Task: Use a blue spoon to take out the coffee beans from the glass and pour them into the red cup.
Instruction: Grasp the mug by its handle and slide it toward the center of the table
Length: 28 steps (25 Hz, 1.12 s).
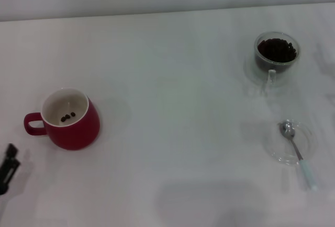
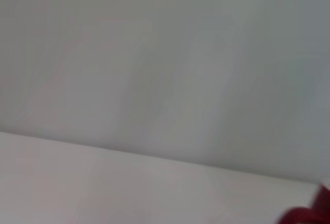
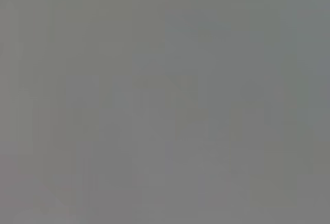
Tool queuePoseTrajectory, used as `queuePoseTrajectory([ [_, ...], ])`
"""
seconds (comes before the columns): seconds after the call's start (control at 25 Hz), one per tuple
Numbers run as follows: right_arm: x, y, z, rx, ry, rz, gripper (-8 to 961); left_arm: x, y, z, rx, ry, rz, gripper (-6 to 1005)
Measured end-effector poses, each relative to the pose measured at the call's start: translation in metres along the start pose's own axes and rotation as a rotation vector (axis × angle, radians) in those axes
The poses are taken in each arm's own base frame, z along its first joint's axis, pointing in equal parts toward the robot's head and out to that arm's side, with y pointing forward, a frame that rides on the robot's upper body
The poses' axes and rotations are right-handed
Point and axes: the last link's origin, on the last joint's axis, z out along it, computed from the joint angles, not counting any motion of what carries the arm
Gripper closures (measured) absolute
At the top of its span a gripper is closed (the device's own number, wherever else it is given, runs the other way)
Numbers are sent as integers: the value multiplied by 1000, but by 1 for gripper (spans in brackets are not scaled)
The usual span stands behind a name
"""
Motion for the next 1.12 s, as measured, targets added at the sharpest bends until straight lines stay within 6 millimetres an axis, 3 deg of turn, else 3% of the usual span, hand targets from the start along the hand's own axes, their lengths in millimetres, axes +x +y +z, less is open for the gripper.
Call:
queuePoseTrajectory([
  [0.48, -1, 4, 4, -9, -7, 4, 98, 2, 8, 44, -84, -70, 55, 117],
  [1.12, -1, 3, 4, -7, -6, 5, 99, 7, 9, 58, -100, -76, 74, 119],
])
